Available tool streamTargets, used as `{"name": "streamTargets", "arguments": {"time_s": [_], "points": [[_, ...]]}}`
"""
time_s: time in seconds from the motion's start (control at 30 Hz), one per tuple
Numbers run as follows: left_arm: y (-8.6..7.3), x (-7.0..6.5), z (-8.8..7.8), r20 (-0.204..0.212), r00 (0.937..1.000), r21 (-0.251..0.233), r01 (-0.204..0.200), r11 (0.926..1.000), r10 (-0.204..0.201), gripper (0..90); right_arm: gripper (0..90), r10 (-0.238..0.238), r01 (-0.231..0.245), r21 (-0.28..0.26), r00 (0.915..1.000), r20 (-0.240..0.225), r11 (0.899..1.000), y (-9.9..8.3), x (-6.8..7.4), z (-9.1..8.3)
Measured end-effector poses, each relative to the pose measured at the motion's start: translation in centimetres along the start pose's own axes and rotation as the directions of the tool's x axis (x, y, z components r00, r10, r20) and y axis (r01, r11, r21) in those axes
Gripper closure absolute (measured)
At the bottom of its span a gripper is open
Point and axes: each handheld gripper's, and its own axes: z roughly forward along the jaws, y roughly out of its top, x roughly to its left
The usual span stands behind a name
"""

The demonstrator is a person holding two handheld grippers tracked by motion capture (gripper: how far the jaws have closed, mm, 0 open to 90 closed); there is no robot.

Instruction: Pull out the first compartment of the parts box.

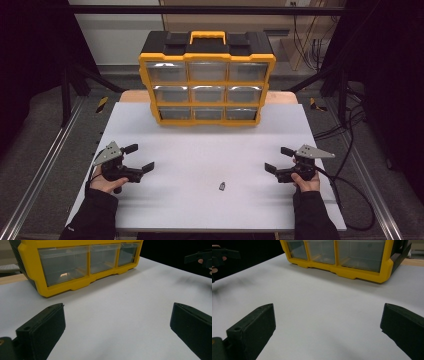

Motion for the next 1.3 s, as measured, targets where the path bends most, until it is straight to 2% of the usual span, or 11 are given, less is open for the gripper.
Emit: {"name": "streamTargets", "arguments": {"time_s": [0.47, 0.83, 1.3], "points": [[0.3, -0.2, 0.2, -0.003, 1.0, 0.012, -0.004, 0.9999, 0.004, 0.0, 0.5, 0.0, 0.0, -0.001, 1.0, -0.001, 1.0, 0.0, -0.1, 0.0], [1.3, -0.5, 0.1, -0.036, 0.9991, 0.013, -0.021, 0.9997, 0.021, 0.0, 0.5, -0.005, 0.005, -0.003, 1.0, -0.006, 1.0, 0.0, 0.0, -0.1], [2.5, -0.7, 0.1, -0.047, 0.9982, 0.011, -0.036, 0.9993, 0.036, 0.0, 0.5, -0.003, 0.003, -0.001, 1.0, -0.005, 1.0, 0.0, 0.0, -0.1]]}}
